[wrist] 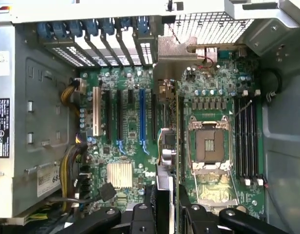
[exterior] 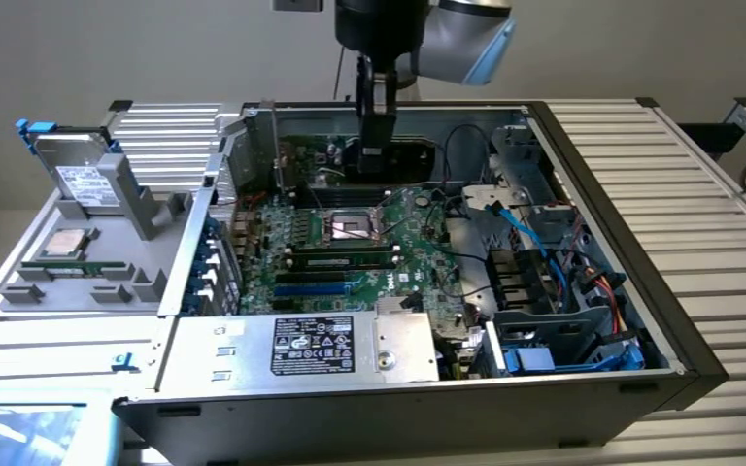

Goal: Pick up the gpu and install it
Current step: 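Insert the gpu into the slot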

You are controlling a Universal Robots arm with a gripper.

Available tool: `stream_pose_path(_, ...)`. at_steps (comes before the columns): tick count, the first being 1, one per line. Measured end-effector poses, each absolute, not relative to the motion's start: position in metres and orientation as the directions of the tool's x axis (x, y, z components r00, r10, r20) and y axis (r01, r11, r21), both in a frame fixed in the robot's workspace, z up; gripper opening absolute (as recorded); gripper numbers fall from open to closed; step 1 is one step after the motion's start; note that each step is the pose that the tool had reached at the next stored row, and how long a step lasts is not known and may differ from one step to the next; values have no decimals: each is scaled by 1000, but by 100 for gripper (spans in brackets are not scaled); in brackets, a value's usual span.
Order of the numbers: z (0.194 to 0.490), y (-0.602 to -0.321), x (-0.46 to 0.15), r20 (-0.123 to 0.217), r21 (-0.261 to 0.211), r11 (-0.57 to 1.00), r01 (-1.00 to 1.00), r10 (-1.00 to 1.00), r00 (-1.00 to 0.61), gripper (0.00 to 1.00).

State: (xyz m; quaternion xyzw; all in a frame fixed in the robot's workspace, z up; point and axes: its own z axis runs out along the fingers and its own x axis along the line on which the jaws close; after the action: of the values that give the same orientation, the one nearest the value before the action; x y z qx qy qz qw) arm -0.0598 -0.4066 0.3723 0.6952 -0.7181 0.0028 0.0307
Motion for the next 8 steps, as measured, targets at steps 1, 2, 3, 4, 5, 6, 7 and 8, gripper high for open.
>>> stream_pose_path(1, 371, -407, -64, 45, 39, 33, -999, -998, -32, 28)
stream_pose_path(2, 370, -407, -67, 43, 39, 33, -999, -999, -32, 28)
stream_pose_path(3, 370, -407, -67, 43, 39, 33, -999, -999, -31, 28)
stream_pose_path(4, 370, -407, -67, 43, 39, 33, -999, -999, -31, 28)
stream_pose_path(5, 370, -407, -67, 43, 39, 33, -999, -999, -31, 28)
stream_pose_path(6, 370, -407, -68, 43, 39, 33, -999, -999, -31, 28)
stream_pose_path(7, 369, -407, -70, 43, 38, 33, -999, -999, -32, 28)
stream_pose_path(8, 367, -407, -72, 43, 39, 33, -999, -999, -31, 28)
